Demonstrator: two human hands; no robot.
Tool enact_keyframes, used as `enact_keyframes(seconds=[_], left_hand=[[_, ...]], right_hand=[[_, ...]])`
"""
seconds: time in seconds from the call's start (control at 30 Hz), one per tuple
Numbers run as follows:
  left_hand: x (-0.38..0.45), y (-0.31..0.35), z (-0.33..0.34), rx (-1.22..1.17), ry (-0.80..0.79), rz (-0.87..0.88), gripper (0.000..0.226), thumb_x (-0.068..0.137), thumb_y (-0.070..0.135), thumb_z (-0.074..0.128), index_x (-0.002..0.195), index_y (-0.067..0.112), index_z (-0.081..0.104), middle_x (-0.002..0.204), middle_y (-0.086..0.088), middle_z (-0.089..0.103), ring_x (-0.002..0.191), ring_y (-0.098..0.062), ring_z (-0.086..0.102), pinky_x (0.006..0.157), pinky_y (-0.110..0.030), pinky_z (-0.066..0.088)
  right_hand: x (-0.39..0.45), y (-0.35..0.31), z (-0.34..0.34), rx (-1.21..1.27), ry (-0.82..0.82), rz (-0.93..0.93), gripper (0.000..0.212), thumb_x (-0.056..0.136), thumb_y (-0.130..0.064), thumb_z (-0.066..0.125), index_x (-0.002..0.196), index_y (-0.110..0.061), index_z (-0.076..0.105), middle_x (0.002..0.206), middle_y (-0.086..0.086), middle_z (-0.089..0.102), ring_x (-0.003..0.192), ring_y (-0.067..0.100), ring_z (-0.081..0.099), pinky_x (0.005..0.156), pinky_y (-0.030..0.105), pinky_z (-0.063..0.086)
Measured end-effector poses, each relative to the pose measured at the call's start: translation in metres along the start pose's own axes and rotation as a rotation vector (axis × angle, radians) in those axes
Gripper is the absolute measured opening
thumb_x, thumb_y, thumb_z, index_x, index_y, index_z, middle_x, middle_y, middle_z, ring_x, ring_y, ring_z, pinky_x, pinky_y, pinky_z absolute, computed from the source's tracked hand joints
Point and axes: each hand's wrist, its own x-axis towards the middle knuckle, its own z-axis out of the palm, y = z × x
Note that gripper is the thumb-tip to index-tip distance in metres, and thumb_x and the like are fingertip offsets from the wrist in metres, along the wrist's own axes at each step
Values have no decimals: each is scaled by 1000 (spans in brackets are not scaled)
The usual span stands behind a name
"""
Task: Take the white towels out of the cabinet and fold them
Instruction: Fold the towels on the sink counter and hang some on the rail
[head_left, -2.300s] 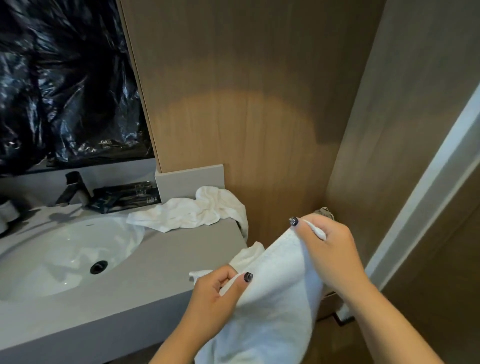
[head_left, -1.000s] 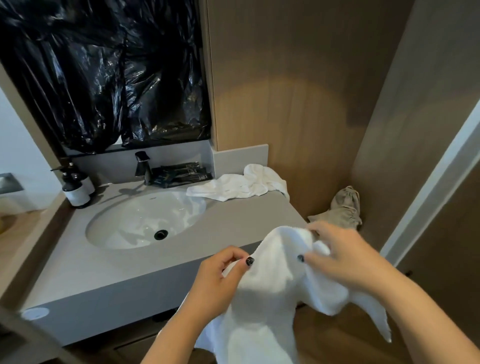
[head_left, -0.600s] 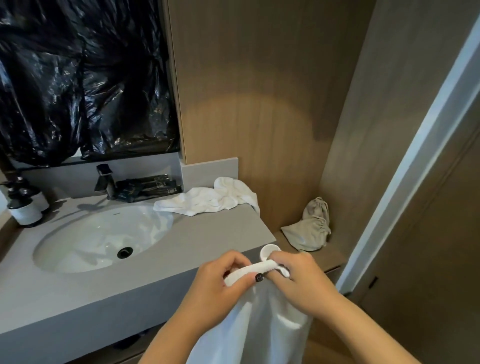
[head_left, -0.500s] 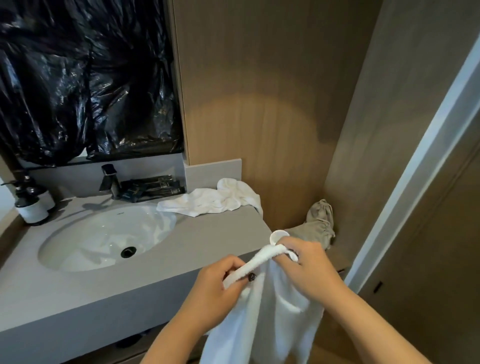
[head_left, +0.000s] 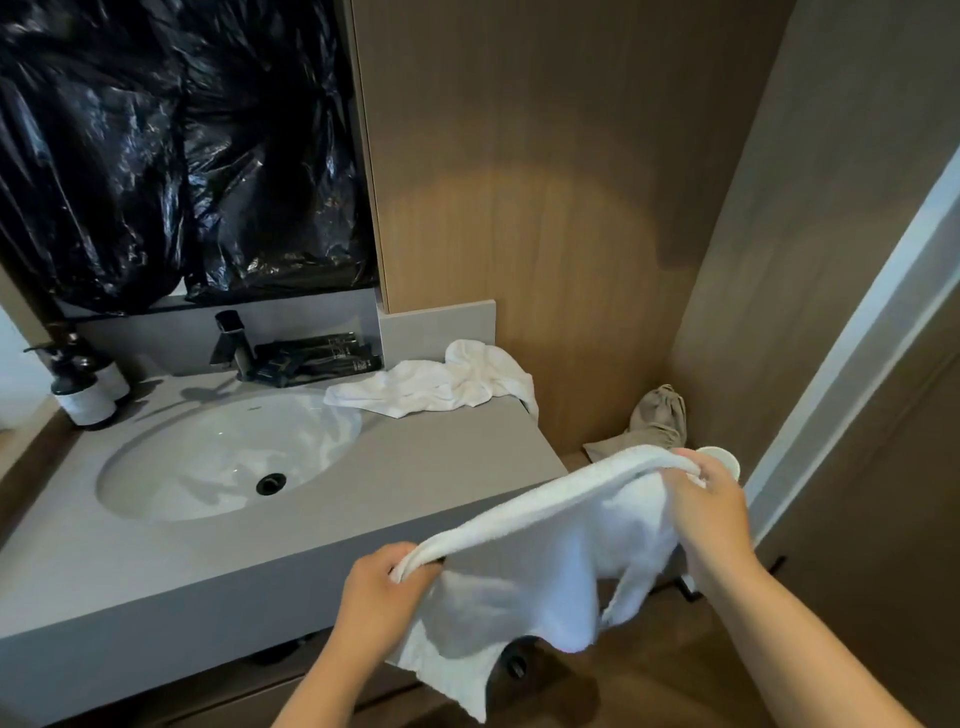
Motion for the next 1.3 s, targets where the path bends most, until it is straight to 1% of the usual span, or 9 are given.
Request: enact_keyframes(seconds=[0.13, 0.3, 0.4, 0.53, 0.63, 0.77, 1.0, 1.13, 1.3], left_hand=[[-7, 22, 6, -402, -8, -257, 13, 89, 24, 71, 79, 21, 79, 79, -5, 75, 77, -22, 67, 70, -37, 53], [-5, 41, 9, -778, -36, -388, 15, 90, 7, 67, 103, 2, 71, 92, -17, 73, 89, -34, 67, 84, -46, 53], [-5, 52, 5, -926, -204, -308, 34, 87, -9, 52, 116, 1, 68, 106, -19, 71, 96, -31, 66, 84, -40, 50], [-12, 60, 6, -944, -265, -218, 55, 80, -22, 45, 127, 1, 61, 122, -25, 66, 109, -35, 63, 86, -40, 52], [-16, 59, 5, -962, -254, -162, 61, 79, -25, 43, 127, 7, 61, 121, -22, 67, 111, -38, 64, 78, -39, 57], [-21, 58, 1, -918, -262, -39, 48, 90, -18, 49, 124, 13, 63, 116, -14, 72, 108, -30, 69, 79, -32, 59], [-28, 58, 4, -501, -53, 26, 20, 89, 12, 65, 88, 30, 74, 88, -1, 76, 81, -19, 71, 61, -24, 53], [-31, 64, 3, -645, -129, -28, 22, 92, 13, 65, 96, 31, 78, 101, -5, 76, 96, -25, 72, 78, -39, 59], [-40, 78, 12, -782, -298, -67, 26, 93, 11, 64, 103, 30, 78, 109, -6, 75, 97, -22, 73, 71, -27, 58]], right_hand=[[-14, 14, 12, 7, -103, 0, 38, 95, -1, 52, 124, -23, 61, 111, -2, 63, 100, 20, 60, 90, 41, 52], [-49, 6, 24, -46, -266, -70, 45, 88, 11, 43, 80, -18, 77, 89, -1, 72, 90, 31, 63, 78, 40, 52], [-69, -1, 28, -13, -406, -26, 42, 91, 7, 44, 87, -20, 77, 89, -4, 69, 79, 18, 61, 66, 20, 45], [-87, -11, 34, 212, -687, 164, 47, 87, 14, 40, 112, -11, 72, 108, 21, 69, 88, 28, 60, 76, 37, 43], [-92, -16, 35, 266, -918, 175, 58, 82, 19, 39, 125, -12, 63, 117, 7, 71, 106, 21, 68, 84, 31, 55], [-95, -9, 36, -91, -834, -159, 48, 94, 0, 56, 127, -34, 60, 132, -20, 60, 119, -4, 56, 101, 23, 49], [-92, 1, 35, -425, -718, -621, 29, 90, -12, 62, 96, -36, 75, 98, -28, 63, 102, -5, 57, 80, 7, 44], [-88, -6, 27, -474, -643, -689, 8, 88, -28, 71, 84, -33, 75, 99, -21, 52, 108, 0, 46, 82, 5, 36], [-87, -31, 18, -327, -871, -517, 10, 94, -27, 62, 87, -27, 68, 90, -7, 68, 86, 9, 61, 74, 21, 45]])
